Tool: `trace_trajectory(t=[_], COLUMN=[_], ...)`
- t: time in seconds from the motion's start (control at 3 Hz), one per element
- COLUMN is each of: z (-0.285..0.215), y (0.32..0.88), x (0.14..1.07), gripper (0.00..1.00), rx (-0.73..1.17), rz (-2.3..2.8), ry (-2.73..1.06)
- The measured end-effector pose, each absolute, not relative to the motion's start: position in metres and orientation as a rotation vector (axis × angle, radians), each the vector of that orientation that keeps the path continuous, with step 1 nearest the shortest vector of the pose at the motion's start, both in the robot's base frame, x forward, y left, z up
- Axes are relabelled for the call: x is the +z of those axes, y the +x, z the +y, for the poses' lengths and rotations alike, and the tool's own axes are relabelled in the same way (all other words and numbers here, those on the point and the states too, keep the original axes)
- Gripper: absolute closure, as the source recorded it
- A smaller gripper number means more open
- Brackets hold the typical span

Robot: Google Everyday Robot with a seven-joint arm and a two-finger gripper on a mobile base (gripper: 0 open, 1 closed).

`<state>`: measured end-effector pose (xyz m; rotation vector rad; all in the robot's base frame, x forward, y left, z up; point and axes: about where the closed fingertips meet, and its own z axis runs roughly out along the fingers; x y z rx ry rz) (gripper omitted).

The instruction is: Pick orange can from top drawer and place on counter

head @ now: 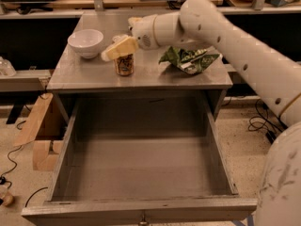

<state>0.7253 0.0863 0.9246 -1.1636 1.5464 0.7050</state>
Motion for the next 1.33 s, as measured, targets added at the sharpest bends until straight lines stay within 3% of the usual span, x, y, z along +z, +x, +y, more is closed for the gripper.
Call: trace_trajectory(t=[0.33, 1.0, 1.33], z=[0.028, -0.083, -0.092], y=[0.704, 0.593, 0.532], x=[0.982, 1.073, 1.119], gripper=[0.0, 0.0, 0.0], rx=[0.635, 0.553, 0.461], rz=[1.58, 1.586, 1.495], ry=[-1.216, -1.169, -1.084])
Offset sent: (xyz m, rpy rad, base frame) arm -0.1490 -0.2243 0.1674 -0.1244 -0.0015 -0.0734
